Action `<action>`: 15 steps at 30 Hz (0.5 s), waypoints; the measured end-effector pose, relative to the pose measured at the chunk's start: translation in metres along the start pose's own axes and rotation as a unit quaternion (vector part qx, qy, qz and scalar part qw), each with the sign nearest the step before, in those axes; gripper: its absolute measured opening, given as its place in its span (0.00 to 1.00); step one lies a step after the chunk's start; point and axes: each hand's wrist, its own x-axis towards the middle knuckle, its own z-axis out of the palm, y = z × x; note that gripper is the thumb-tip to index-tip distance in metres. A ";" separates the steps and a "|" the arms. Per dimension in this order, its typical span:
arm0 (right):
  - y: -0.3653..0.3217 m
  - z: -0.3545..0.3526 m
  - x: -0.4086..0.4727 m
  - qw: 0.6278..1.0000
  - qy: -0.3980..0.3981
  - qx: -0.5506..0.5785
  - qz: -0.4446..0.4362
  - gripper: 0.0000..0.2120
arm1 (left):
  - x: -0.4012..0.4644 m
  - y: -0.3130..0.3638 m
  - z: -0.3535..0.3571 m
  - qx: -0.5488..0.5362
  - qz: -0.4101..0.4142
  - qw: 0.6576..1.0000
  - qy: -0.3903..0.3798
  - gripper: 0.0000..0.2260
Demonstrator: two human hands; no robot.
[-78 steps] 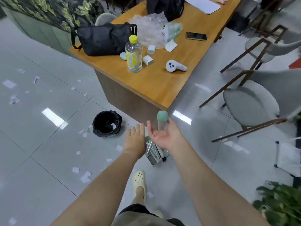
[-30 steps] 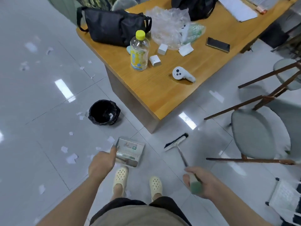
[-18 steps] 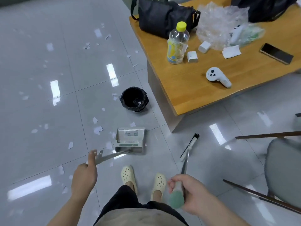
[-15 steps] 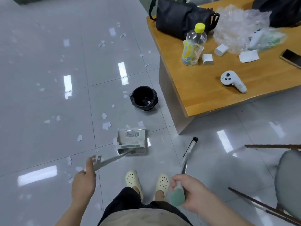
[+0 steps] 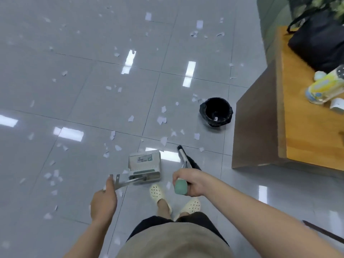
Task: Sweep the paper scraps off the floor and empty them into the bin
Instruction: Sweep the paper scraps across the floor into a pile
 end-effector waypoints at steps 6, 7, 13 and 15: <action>-0.017 0.037 0.014 0.974 0.047 -0.222 -0.021 0.09 | 0.033 -0.015 -0.019 -0.116 -0.113 0.987 -0.009 0.31; -0.016 0.036 0.012 0.968 0.064 -0.242 -0.031 0.11 | 0.039 -0.016 -0.021 -0.136 -0.123 0.983 -0.016 0.29; -0.003 0.006 -0.002 0.996 0.079 0.015 0.031 0.13 | 0.062 -0.016 -0.031 -0.208 -0.137 0.956 -0.157 0.20; 0.001 0.007 0.003 0.980 0.010 0.192 0.047 0.09 | 0.063 -0.015 -0.030 -0.195 -0.140 0.946 -0.217 0.18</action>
